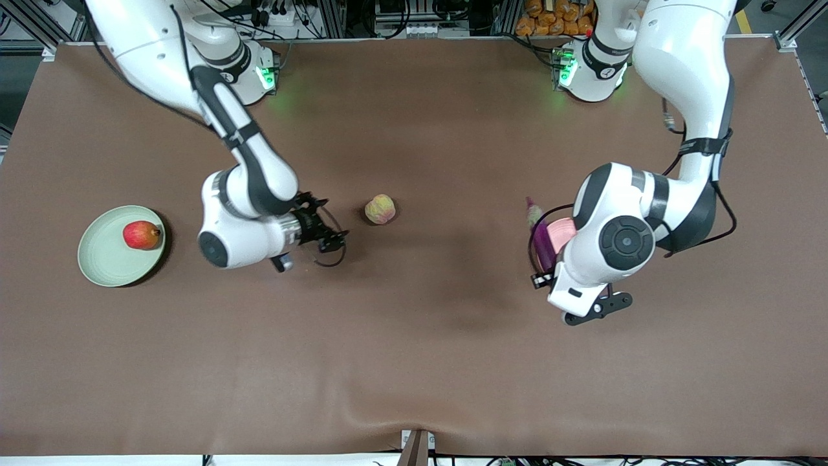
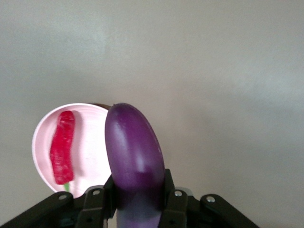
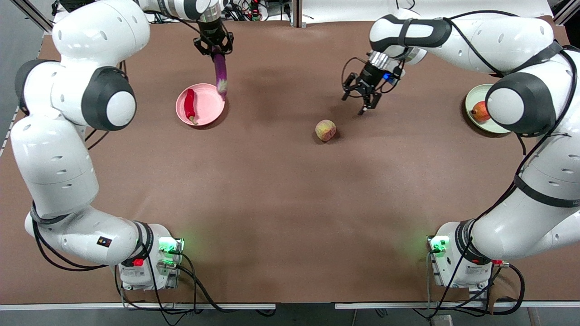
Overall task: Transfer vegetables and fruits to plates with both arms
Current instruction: 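Carry the eggplant to the pink plate while the right gripper grasps the pear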
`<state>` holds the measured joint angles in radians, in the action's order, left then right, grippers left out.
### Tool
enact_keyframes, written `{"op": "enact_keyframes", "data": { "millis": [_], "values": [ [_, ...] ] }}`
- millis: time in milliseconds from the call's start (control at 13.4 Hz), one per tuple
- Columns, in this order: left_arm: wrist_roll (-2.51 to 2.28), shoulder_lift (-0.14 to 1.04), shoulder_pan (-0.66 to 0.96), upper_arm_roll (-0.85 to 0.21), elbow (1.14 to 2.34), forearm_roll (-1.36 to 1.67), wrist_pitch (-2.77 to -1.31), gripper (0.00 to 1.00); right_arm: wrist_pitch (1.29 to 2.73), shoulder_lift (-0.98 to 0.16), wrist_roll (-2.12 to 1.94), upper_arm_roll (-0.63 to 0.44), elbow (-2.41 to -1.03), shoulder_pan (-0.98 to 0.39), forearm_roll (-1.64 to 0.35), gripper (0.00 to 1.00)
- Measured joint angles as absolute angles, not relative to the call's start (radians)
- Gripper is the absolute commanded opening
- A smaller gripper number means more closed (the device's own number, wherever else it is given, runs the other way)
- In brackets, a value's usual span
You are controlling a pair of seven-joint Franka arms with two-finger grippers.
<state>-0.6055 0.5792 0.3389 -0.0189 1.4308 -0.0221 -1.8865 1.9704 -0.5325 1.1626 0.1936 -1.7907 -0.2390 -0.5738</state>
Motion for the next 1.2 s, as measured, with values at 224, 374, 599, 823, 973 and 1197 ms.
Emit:
{"op": "enact_keyframes", "data": {
  "millis": [224,374,599,823,973,1197],
  "values": [
    [-0.487,0.532,0.342,-0.023,1.561,-0.068,-1.959,0.0,2.087,-0.533,1.21,0.227,-1.811,-0.293,-0.569,1.0],
    [-0.46,0.518,0.338,-0.024,1.635,-0.102,-2.04,0.0,2.109,-0.543,1.21,0.227,-1.827,-0.315,-0.556,1.0],
    [-0.453,0.517,0.33,-0.023,1.722,-0.11,-2.141,0.0,2.169,-0.571,1.21,0.227,-1.829,-0.328,-0.545,1.0],
    [-0.453,0.54,0.328,-0.019,1.762,-0.11,-2.171,0.0,2.21,-0.599,1.209,0.228,-1.83,-0.346,-0.534,1.0],
    [-0.453,0.561,0.32,-0.018,1.763,-0.113,-2.181,0.0,2.215,-0.609,1.209,0.228,-1.833,-0.354,-0.503,0.94],
    [-0.453,0.574,0.306,-0.018,1.763,-0.155,-2.185,0.0,2.261,-0.61,1.21,0.228,-1.841,-0.374,-0.492,0.76]
  ]
}}
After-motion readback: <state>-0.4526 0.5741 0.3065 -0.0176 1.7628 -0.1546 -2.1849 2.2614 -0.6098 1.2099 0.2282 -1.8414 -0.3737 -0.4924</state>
